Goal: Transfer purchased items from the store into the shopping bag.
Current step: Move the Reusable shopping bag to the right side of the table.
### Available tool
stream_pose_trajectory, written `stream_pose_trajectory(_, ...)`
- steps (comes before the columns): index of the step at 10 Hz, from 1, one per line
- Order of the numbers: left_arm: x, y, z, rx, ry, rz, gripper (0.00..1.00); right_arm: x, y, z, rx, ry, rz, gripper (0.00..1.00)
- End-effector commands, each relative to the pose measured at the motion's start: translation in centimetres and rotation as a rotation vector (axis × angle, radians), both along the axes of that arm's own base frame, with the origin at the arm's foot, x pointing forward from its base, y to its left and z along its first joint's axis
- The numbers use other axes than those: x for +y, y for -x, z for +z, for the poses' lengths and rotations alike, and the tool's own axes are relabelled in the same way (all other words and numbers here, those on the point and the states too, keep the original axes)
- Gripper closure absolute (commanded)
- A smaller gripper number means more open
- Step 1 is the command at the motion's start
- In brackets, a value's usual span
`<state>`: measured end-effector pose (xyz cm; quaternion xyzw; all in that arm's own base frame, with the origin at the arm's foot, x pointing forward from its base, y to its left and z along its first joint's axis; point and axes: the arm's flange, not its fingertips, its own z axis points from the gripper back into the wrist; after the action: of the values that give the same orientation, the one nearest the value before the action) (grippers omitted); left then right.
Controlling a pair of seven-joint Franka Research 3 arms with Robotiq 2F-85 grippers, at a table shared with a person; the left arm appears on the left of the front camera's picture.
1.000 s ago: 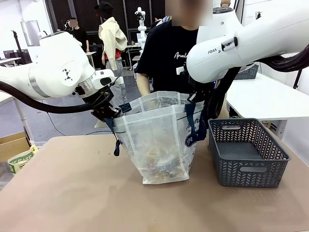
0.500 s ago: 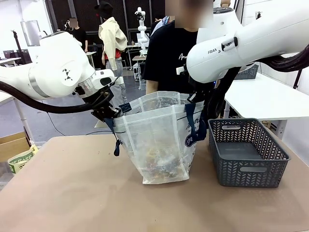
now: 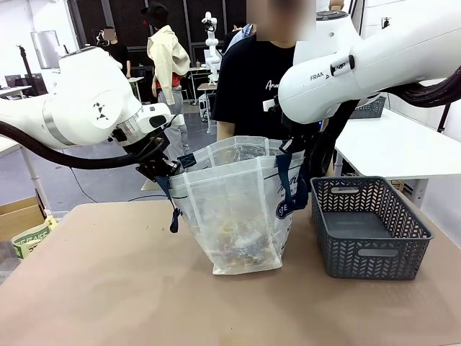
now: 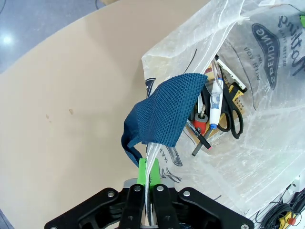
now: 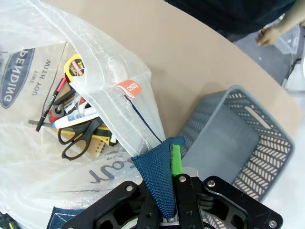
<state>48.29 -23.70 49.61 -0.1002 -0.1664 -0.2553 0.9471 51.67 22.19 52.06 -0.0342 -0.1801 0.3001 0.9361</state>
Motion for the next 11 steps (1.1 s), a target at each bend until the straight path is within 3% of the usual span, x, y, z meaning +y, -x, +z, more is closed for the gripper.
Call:
stream_pose_trajectory(1,0.25,-0.12,0.06,-0.005,0.0,0.004,1.0,-0.06,-0.09,0.18,-0.005,-0.002,-0.001,1.0)
stream_pose_trajectory(11,0.25,-0.12,0.06,-0.005,0.0,0.004,1.0,-0.06,-0.09,0.18,-0.005,-0.002,-0.001,1.0)
